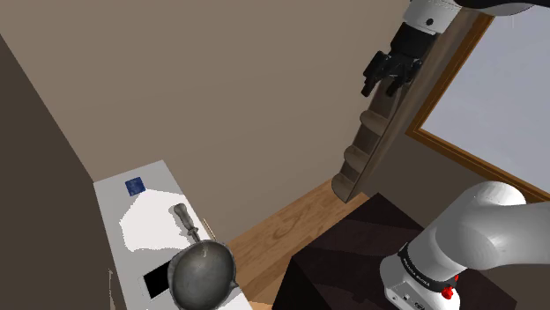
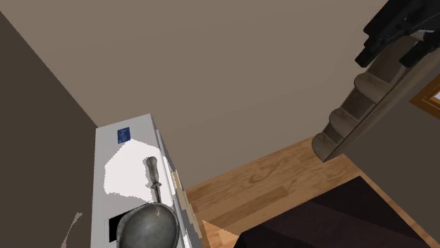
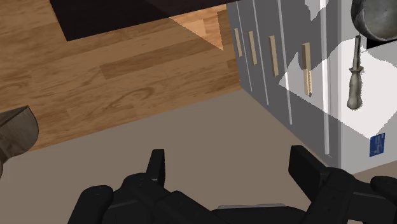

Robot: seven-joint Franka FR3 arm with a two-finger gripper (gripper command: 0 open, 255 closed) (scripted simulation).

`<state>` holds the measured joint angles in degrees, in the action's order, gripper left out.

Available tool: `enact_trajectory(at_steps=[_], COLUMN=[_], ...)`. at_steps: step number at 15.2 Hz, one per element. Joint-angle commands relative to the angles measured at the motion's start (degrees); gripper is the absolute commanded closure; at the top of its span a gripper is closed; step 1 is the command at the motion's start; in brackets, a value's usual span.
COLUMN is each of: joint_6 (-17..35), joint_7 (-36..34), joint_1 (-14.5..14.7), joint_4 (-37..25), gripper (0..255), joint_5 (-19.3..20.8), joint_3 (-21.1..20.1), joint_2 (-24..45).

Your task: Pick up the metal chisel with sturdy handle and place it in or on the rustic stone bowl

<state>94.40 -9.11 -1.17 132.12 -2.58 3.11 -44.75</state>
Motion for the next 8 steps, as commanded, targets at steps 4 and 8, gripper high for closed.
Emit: enact_trajectory(at_steps=[4,8], joint_6=[4.0,9.5], joint_7=[-2.7,-6.3], joint_1=[1.1,2.5], joint_4=[2.8,5.6], gripper=[0,0], joint_5=[-1.5,-3.4], joint_3=[-3.0,-7.0], joint_2=[1.3,4.0])
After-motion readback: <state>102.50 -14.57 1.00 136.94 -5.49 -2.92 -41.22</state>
